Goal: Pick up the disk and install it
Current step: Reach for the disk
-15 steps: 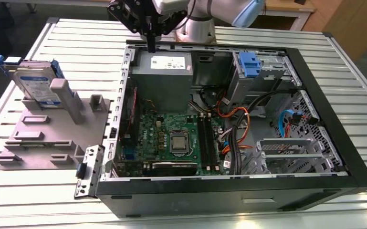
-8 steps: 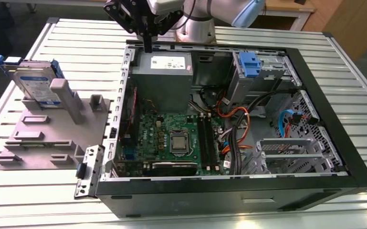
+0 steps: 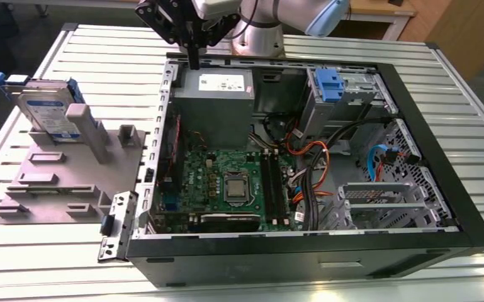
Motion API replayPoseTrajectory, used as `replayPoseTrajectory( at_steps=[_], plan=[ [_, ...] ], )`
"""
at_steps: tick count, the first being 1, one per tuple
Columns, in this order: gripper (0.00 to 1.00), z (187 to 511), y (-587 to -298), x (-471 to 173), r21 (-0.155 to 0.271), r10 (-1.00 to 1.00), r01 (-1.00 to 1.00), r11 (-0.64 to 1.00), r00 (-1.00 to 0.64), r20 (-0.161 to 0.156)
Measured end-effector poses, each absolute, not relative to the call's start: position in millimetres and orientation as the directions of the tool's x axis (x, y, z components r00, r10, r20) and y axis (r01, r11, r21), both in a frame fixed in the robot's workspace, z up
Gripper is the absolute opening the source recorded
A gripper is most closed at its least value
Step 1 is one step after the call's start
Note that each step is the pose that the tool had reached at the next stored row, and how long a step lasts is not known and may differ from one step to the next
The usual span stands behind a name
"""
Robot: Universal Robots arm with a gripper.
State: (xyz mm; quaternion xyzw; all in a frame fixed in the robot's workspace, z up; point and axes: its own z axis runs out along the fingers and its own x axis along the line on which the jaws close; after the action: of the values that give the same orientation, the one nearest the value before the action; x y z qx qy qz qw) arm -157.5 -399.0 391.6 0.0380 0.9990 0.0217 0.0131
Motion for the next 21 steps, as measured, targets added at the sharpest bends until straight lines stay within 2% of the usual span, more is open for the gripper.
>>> replayPoseTrajectory(
  at_steps=[21],
  plan=[
    [0.11,390.7,-398.9,-177.4,0.044,0.076,0.075,0.996,-0.997,-0.024]
  ],
)
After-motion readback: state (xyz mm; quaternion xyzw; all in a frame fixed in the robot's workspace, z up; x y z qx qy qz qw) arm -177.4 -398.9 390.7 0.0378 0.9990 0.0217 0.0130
